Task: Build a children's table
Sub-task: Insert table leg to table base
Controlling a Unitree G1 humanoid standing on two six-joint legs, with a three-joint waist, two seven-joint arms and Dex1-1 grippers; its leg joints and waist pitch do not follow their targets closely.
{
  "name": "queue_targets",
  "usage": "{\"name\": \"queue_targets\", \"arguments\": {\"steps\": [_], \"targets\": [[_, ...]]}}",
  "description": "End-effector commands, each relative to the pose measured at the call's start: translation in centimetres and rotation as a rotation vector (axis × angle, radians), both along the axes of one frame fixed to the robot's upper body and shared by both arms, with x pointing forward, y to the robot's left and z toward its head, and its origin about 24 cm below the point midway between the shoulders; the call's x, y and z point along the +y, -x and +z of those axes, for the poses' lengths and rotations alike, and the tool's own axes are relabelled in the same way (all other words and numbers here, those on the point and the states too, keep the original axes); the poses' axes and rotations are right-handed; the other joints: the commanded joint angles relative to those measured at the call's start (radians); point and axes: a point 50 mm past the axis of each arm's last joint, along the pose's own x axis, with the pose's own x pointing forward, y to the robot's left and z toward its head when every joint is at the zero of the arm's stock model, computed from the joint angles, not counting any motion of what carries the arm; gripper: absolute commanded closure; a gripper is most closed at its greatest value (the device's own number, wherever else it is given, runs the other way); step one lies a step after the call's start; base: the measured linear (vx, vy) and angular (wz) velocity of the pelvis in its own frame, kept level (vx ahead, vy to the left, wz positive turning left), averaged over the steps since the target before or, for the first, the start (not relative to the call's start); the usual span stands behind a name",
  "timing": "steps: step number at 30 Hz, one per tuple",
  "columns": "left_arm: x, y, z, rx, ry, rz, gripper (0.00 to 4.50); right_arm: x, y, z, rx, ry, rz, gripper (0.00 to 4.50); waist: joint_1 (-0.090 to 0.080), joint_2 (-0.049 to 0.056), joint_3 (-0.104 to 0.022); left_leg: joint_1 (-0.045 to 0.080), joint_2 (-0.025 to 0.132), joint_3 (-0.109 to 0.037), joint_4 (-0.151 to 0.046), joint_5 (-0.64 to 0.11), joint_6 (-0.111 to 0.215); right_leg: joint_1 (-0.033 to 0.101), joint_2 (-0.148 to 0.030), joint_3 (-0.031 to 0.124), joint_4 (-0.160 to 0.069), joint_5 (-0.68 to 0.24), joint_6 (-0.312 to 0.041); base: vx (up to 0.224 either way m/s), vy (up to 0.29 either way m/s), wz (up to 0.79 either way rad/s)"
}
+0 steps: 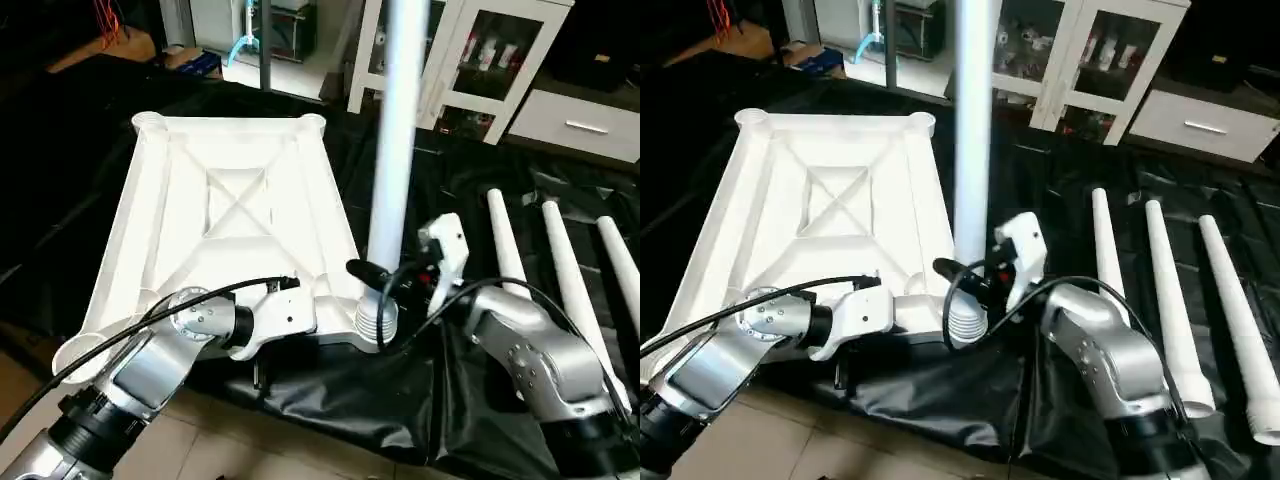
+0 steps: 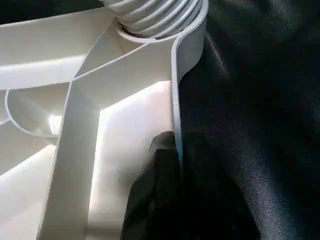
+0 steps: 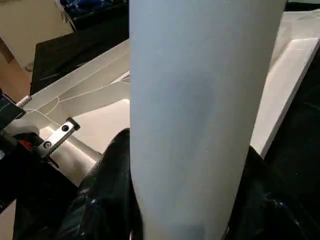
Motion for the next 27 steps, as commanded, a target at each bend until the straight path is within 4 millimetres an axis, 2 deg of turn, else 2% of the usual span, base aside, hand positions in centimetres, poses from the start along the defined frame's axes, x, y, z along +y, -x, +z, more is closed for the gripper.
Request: {"name": "queue_targets", "arguments": {"steps": [1, 4, 6, 8, 9, 12, 17, 27], "targets": [[0.4, 0.6, -1.4, 0.061, -0.025, -0.01, 4.49, -3.9, 0.0, -2.1, 0.088, 0.11, -0.176, 2.64, -0.006, 0.007, -0.021, 0.009, 0.071, -0.029, -0.096, -0.298, -0.015, 0.005, -0.077, 0.056, -0.087, -0.385, -0.156, 0.0, 0.0, 0.0], [0.4, 0.5, -1.4, 0.059, -0.027, -0.008, 4.49, -4.3, 0.4, -1.6, 0.063, 0.073, -0.191, 2.64, -0.003, 0.007, -0.023, 0.009, 0.072, -0.028, -0.096, -0.283, -0.011, 0.005, -0.077, 0.056, -0.086, -0.369, -0.156, 0.0, 0.0, 0.0], [0.3, 0.5, -1.4, 0.059, -0.025, -0.009, 4.49, -4.5, 0.7, -1.5, 0.044, 0.052, -0.201, 2.64, -0.005, 0.006, -0.021, 0.003, 0.071, -0.028, -0.098, -0.269, -0.008, 0.009, -0.076, 0.055, -0.083, -0.352, -0.159, 0.0, 0.0, 0.0], [0.3, 0.5, -1.4, 0.057, -0.025, -0.008, 4.49, -4.7, 0.9, -1.6, 0.028, 0.037, -0.225, 2.64, -0.001, 0.008, -0.023, 0.006, 0.072, -0.025, -0.095, -0.253, -0.001, 0.007, -0.077, 0.056, -0.083, -0.327, -0.164, 0.0, 0.0, 0.0], [0.3, 0.5, -1.4, 0.057, -0.025, -0.008, 4.49, -4.8, 0.9, -1.6, 0.026, 0.035, -0.23, 2.64, -0.003, 0.006, -0.022, 0.001, 0.071, -0.026, -0.097, -0.248, 0.001, 0.011, -0.076, 0.055, -0.081, -0.323, -0.168, 0.0, 0.0, 0.0], [0.3, 0.4, -1.4, 0.051, -0.025, -0.008, 4.49, -5.0, 1.3, -1.5, -0.013, 0.025, -0.245, 2.64, 0.0, 0.008, -0.021, 0.005, 0.073, -0.024, -0.095, -0.254, 0.002, 0.006, -0.077, 0.056, -0.084, -0.333, -0.166, 0.0, 0.0, 0.0], [0.2, 0.4, -1.4, 0.046, -0.024, -0.007, 4.49, -4.9, 1.8, -1.6, -0.061, 0.033, -0.247, 2.64, -0.001, 0.007, -0.019, 0.001, 0.073, -0.023, -0.097, -0.256, 0.004, 0.006, -0.076, 0.055, -0.084, -0.339, -0.161, 0.0, 0.0, 0.0], [0.2, 0.2, -1.5, 0.036, -0.027, -0.001, 4.49, -4.9, 3.4, -3.1, -0.121, 0.088, -0.227, 2.64, 0.004, 0.003, -0.02, 0.001, 0.077, -0.016, -0.098, -0.257, 0.01, 0.004, -0.079, 0.053, -0.086, -0.359, -0.144, 0.0, 0.0, 0.0]]}}
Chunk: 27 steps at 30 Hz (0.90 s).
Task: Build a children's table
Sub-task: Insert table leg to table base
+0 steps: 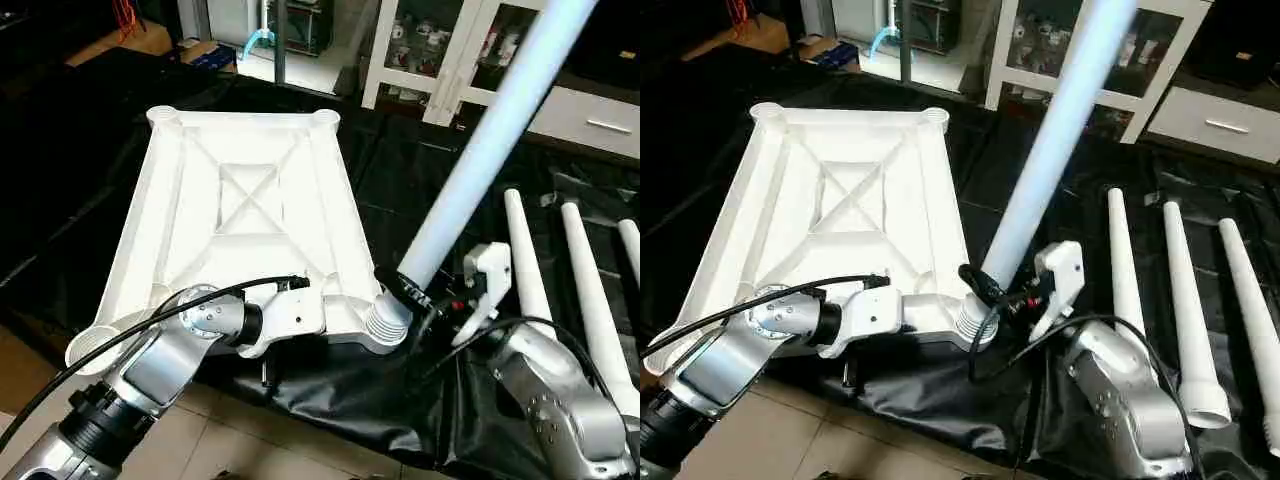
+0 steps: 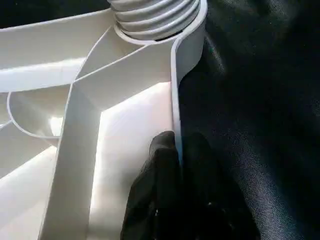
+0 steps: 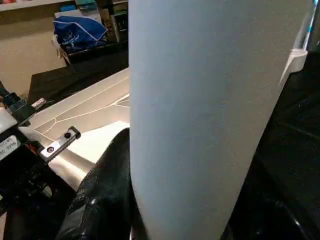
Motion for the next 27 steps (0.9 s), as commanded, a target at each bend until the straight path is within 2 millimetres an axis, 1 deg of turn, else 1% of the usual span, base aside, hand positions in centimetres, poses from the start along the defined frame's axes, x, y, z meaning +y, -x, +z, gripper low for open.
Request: {"name": "queue_targets", "arguments": {"steps": [1, 3, 6, 7, 10, 13, 15, 16, 17, 19, 20, 21, 22, 23, 24, 26, 27], "targets": [[1.1, 0.3, -1.6, 0.059, -0.043, 0.039, 4.49, -2.8, 0.4, -2.1, 0.057, 0.155, -0.122, 2.64, -0.008, -0.003, -0.024, 0.011, 0.071, -0.034, -0.095, -0.268, 0.005, 0.011, -0.072, 0.053, -0.086, -0.359, -0.146, 0.0, 0.0, 0.0], [1.2, 0.3, -1.7, 0.059, -0.045, 0.04, 4.49, -2.9, 0.6, -2.2, 0.052, 0.159, -0.119, 2.64, -0.009, -0.003, -0.022, 0.012, 0.071, -0.035, -0.096, -0.288, 0.005, 0.008, -0.073, 0.054, -0.089, -0.384, -0.141, 0.0, 0.0, 0.0], [1.2, 0.3, -1.7, 0.058, -0.046, 0.041, 4.49, -2.9, 1.1, -2.5, 0.049, 0.17, -0.11, 2.64, -0.01, -0.004, -0.021, 0.01, 0.071, -0.037, -0.096, -0.303, 0.005, 0.007, -0.074, 0.055, -0.093, -0.42, -0.127, 0.0, 0.0, 0.0], [1.2, 0.3, -1.7, 0.058, -0.047, 0.041, 4.49, -3.0, 1.2, -2.6, 0.053, 0.173, -0.105, 2.64, -0.01, -0.005, -0.022, 0.01, 0.071, -0.038, -0.097, -0.305, 0.006, 0.008, -0.075, 0.054, -0.094, -0.429, -0.122, 0.0, 0.0, 0.0], [1.2, 0.3, -1.7, 0.058, -0.047, 0.041, 4.49, -2.8, 1.5, -2.9, 0.075, 0.181, -0.078, 2.64, -0.014, -0.004, -0.022, 0.01, 0.071, -0.04, -0.098, -0.321, 0.004, 0.006, -0.075, 0.054, -0.096, -0.448, -0.119, 0.0, 0.0, 0.0], [1.3, 0.3, -1.8, 0.057, -0.049, 0.041, 4.49, -2.4, 1.8, -3.4, 0.113, 0.229, -0.032, 2.64, -0.016, -0.006, -0.022, 0.01, 0.071, -0.04, -0.097, -0.324, 0.005, 0.006, -0.074, 0.054, -0.097, -0.453, -0.115, 0.0, 0.0, 0.0], [1.3, 0.3, -1.8, 0.056, -0.052, 0.04, 4.49, -2.3, 1.7, -3.8, 0.144, 0.256, -0.021, 2.64, -0.016, -0.005, -0.022, 0.011, 0.071, -0.04, -0.097, -0.326, 0.005, 0.005, -0.075, 0.055, -0.098, -0.457, -0.115, 0.0, 0.0, 0.0], [1.3, 0.3, -1.8, 0.057, -0.052, 0.039, 4.49, -2.2, 1.6, -4.3, 0.186, 0.3, -0.018, 2.64, -0.02, -0.004, -0.024, 0.007, 0.07, -0.042, -0.099, -0.32, 0.002, 0.008, -0.072, 0.052, -0.095, -0.446, -0.118, 0.0, 0.0, 0.0], [1.3, 0.3, -1.8, 0.057, -0.052, 0.038, 4.49, -2.0, 1.4, -4.5, 0.209, 0.322, -0.019, 2.64, -0.021, -0.004, -0.023, 0.007, 0.07, -0.042, -0.099, -0.321, 0.0, 0.008, -0.071, 0.052, -0.095, -0.446, -0.117, 0.0, 0.0, 0.0], [1.3, 0.3, -1.8, 0.057, -0.051, 0.038, 4.49, -1.8, 1.1, -4.5, 0.22, 0.328, -0.018, 2.64, -0.023, -0.004, -0.02, 0.011, 0.069, -0.044, -0.099, -0.372, -0.009, 0.001, -0.075, 0.053, -0.103, -0.521, -0.107, 0.0, 0.0, 0.0], [1.3, 0.2, -1.8, 0.056, -0.051, 0.037, 4.49, -1.6, 0.8, -4.3, 0.218, 0.333, -0.008, 2.64, -0.023, -0.004, -0.019, 0.018, 0.069, -0.047, -0.097, -0.411, -0.018, -0.005, -0.079, 0.054, -0.111, -0.588, -0.09, 0.0, 0.0, 0.0], [1.3, 0.3, -1.8, 0.055, -0.052, 0.036, 4.49, -1.3, 0.4, -4.1, 0.219, 0.346, 0.011, 2.64, -0.028, -0.009, -0.019, 0.015, 0.067, -0.053, -0.1, -0.435, -0.025, -0.002, -0.079, 0.051, -0.112, -0.637, -0.074, 0.0, 0.0, 0.0], [1.3, 0.3, -1.8, 0.055, -0.053, 0.036, 4.49, -1.2, 0.2, -4.1, 0.221, 0.353, 0.018, 2.64, -0.031, -0.009, -0.021, 0.01, 0.068, -0.059, -0.102, -0.434, -0.033, 0.002, -0.08, 0.049, -0.111, -0.644, -0.063, 0.0, 0.0, 0.0], [1.3, 0.3, -1.8, 0.055, -0.053, 0.036, 4.49, -1.2, 0.1, -4.0, 0.222, 0.357, 0.028, 2.64, -0.031, -0.008, -0.021, 0.011, 0.068, -0.059, -0.103, -0.434, -0.034, 0.0, -0.08, 0.049, -0.112, -0.637, -0.06, 0.0, 0.0, 0.0], [1.3, 0.3, -1.8, 0.055, -0.053, 0.036, 4.49, -1.2, 0.1, -4.0, 0.222, 0.357, 0.028, 2.64, -0.031, -0.006, -0.021, 0.016, 0.069, -0.058, -0.103, -0.44, -0.035, -0.003, -0.079, 0.05, -0.113, -0.621, -0.064, 0.0, 0.0, 0.0], [1.3, 0.3, -1.8, 0.055, -0.055, 0.034, 4.49, -1.1, 0.0, -3.9, 0.221, 0.37, 0.044, 2.64, -0.031, -0.006, -0.023, 0.018, 0.069, -0.056, -0.102, -0.437, -0.034, -0.004, -0.078, 0.05, -0.111, -0.585, -0.073, 0.0, 0.0, 0.0], [1.3, 0.3, -1.8, 0.055, -0.056, 0.035, 4.49, -1.1, -0.1, -3.9, 0.225, 0.377, 0.053, 2.64, -0.032, -0.006, -0.025, 0.015, 0.07, -0.056, -0.104, -0.428, -0.034, -0.001, -0.076, 0.049, -0.108, -0.549, -0.084, 0.0, 0.0, 0.0]]}}
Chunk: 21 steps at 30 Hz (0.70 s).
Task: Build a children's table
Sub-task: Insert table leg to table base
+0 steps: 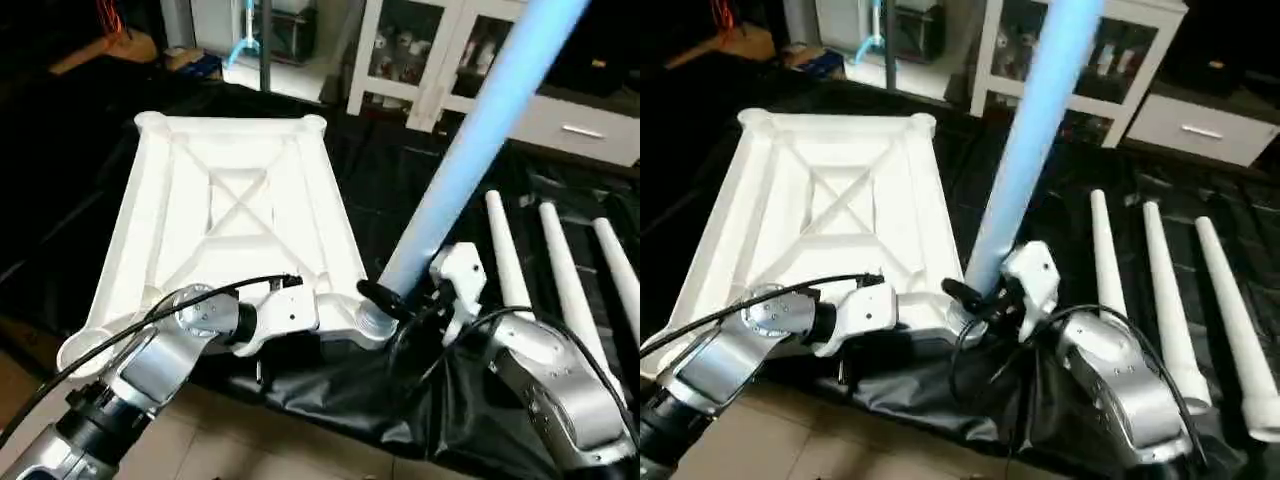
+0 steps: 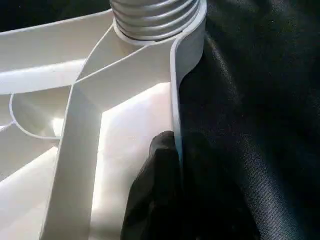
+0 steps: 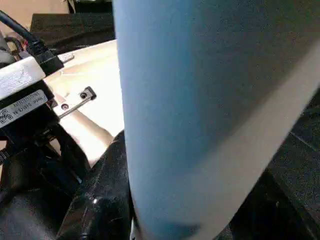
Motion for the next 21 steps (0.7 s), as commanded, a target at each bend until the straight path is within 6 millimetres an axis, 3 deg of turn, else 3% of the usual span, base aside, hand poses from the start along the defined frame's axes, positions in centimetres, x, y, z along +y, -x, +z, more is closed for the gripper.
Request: {"name": "queue_targets", "arguments": {"steps": [1, 5, 16, 17, 21], "targets": [[0.6, 0.7, -1.5, 0.051, -0.034, -0.001, 4.49, -2.4, 0.5, -4.4, 0.226, 0.174, -0.085, 2.64, -0.006, 0.006, -0.018, 0.007, 0.072, -0.052, -0.105, -0.425, -0.035, -0.001, -0.073, 0.051, -0.095, -0.522, -0.093, 0.0, 0.0, 0.0], [0.6, 0.7, -1.5, 0.051, -0.033, 0.003, 4.49, -2.6, 0.3, -4.6, 0.268, 0.169, -0.092, 2.64, -0.005, 0.004, -0.018, 0.01, 0.071, -0.045, -0.101, -0.413, -0.03, -0.003, -0.074, 0.055, -0.094, -0.49, -0.112, 0.0, 0.0, 0.0], [0.6, 0.6, -1.5, 0.05, -0.036, 0.002, 4.5, -4.3, 0.0, -5.7, 0.354, 0.128, -0.196, 2.66, -0.007, 0.004, -0.017, 0.013, 0.07, -0.049, -0.102, -0.454, -0.038, -0.007, -0.076, 0.054, -0.101, -0.553, -0.095, 0.0, 0.0, 0.0], [0.6, 0.6, -1.5, 0.051, -0.037, 0.001, 4.5, -4.4, 0.0, -5.8, 0.359, 0.128, -0.2, 2.66, -0.006, 0.01, -0.015, 0.014, 0.07, -0.05, -0.103, -0.46, -0.041, -0.009, -0.075, 0.054, -0.102, -0.555, -0.093, 0.0, 0.0, 0.0], [0.6, 0.6, -1.5, 0.054, -0.038, -0.002, 4.5, -4.5, -0.3, -6.0, 0.361, 0.139, -0.216, 2.66, -0.01, 0.006, -0.016, 0.013, 0.07, -0.052, -0.105, -0.473, -0.045, -0.008, -0.074, 0.051, -0.102, -0.55, -0.092, 0.0, 0.0, 0.0]]}}
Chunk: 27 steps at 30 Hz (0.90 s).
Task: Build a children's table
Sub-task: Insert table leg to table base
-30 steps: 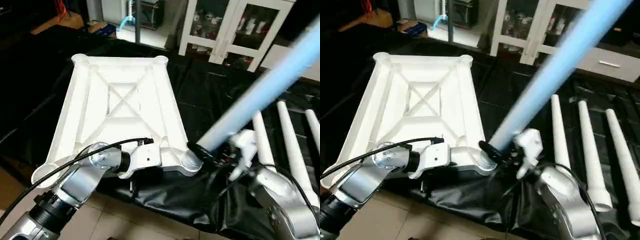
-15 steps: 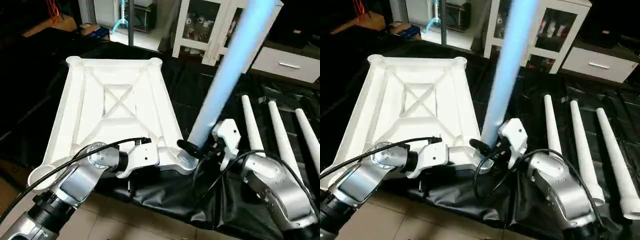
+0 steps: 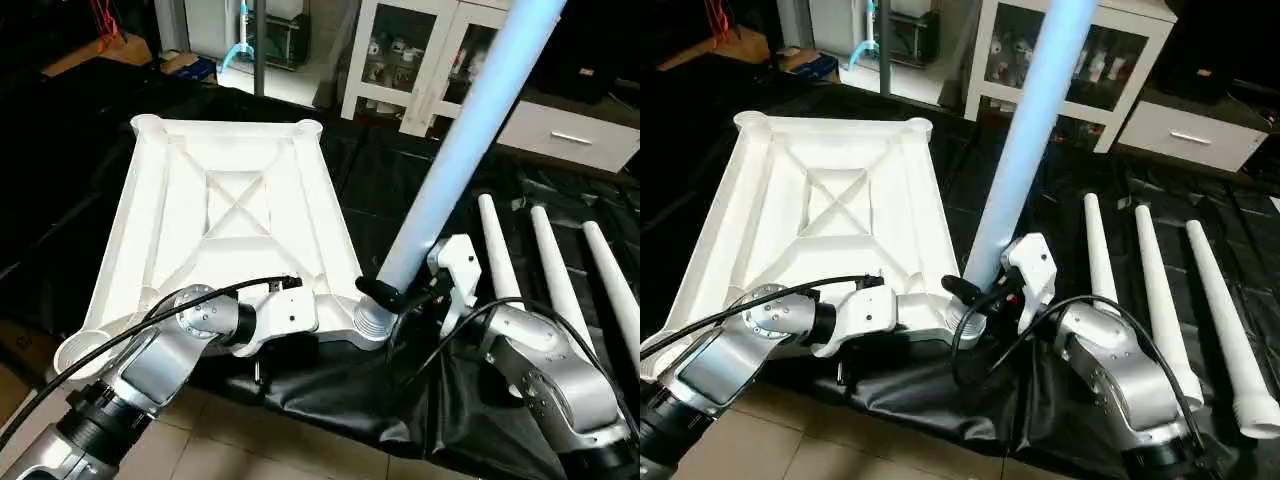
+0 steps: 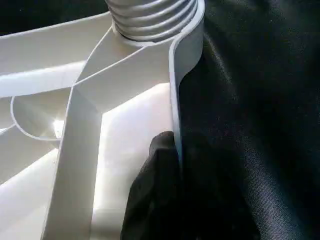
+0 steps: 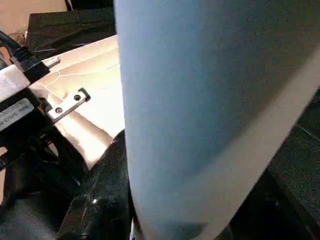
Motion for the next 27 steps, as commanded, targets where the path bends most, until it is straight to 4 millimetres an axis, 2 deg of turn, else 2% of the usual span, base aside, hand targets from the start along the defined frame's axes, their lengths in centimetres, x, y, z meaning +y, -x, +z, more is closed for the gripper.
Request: {"name": "queue_targets", "arguments": {"steps": [1, 9, 14, 17, 19, 22, 25, 26, 27], "targets": [[0.5, 0.7, -1.3, 0.055, -0.021, -0.008, 4.5, -4.3, 0.7, -5.7, 0.291, 0.185, -0.208, 2.66, -0.006, 0.011, -0.01, 0.011, 0.07, -0.053, -0.104, -0.48, -0.046, -0.01, -0.074, 0.051, -0.097, -0.556, -0.091, 0.0, 0.0, 0.0], [0.4, 0.7, -1.3, 0.05, -0.025, 0.0, 4.5, -3.8, 0.4, -5.6, 0.289, 0.188, -0.194, 2.66, -0.011, 0.008, -0.007, 0.013, 0.069, -0.058, -0.105, -0.52, -0.047, -0.016, -0.077, 0.05, -0.106, -0.631, -0.066, 0.0, 0.0, 0.0], [0.4, 0.1, -1.2, 0.031, -0.021, 0.057, 4.5, -3.8, 0.5, -5.8, 0.292, 0.165, -0.261, 2.66, -0.011, 0.008, -0.004, 0.016, 0.069, -0.059, -0.105, -0.539, -0.047, -0.022, -0.078, 0.05, -0.111, -0.664, -0.057, 0.0, 0.0, 0.0], [0.5, -0.4, -1.0, 0.03, -0.015, 0.11, 4.5, -4.0, 0.5, -6.0, 0.298, 0.163, -0.312, 2.66, -0.014, 0.008, -0.002, 0.017, 0.066, -0.064, -0.105, -0.569, -0.053, -0.025, -0.077, 0.046, -0.116, -0.708, -0.039, 0.0, 0.0, 0.0], [0.5, -0.9, -0.8, 0.024, -0.01, 0.152, 4.5, -4.1, 0.3, -6.1, 0.295, 0.174, -0.346, 2.66, -0.019, 0.013, -0.001, 0.021, 0.064, -0.069, -0.105, -0.602, -0.061, -0.027, -0.076, 0.039, -0.121, -0.731, -0.029, 0.0, 0.0, 0.0], [0.0, -1.8, 0.0, 0.017, 0.036, 0.232, 4.5, -3.9, -0.6, -6.1, 0.275, 0.185, -0.461, 2.66, -0.028, 0.015, -0.001, 0.013, 0.063, -0.078, -0.114, -0.622, -0.071, -0.014, -0.076, 0.029, -0.121, -0.705, -0.032, 0.0, 0.0, 0.0], [-0.8, -3.3, 1.0, 0.006, 0.074, 0.359, 4.5, -3.7, -1.9, -6.4, 0.266, 0.217, -0.634, 2.66, -0.039, 0.021, -0.004, 0.008, 0.061, -0.091, -0.123, -0.637, -0.082, -0.001, -0.077, 0.022, -0.115, -0.593, -0.064, 0.0, 0.0, 0.0], [-0.8, -3.4, 1.0, 0.004, 0.077, 0.366, 4.5, -3.7, -1.9, -6.5, 0.267, 0.22, -0.643, 2.66, -0.043, 0.021, -0.001, 0.01, 0.06, -0.087, -0.123, -0.639, -0.083, -0.008, -0.076, 0.023, -0.118, -0.584, -0.071, 0.0, 0.0, 0.0], [-1.2, -4.2, 1.6, -0.016, 0.088, 0.431, 4.5, -3.7, -2.5, -7.0, 0.274, 0.273, -0.728, 2.66, -0.048, 0.022, 0.001, 0.018, 0.057, -0.086, -0.119, -0.655, -0.084, -0.015, -0.073, 0.019, -0.123, -0.587, -0.073, -0.052, 0.027, -0.02]]}}
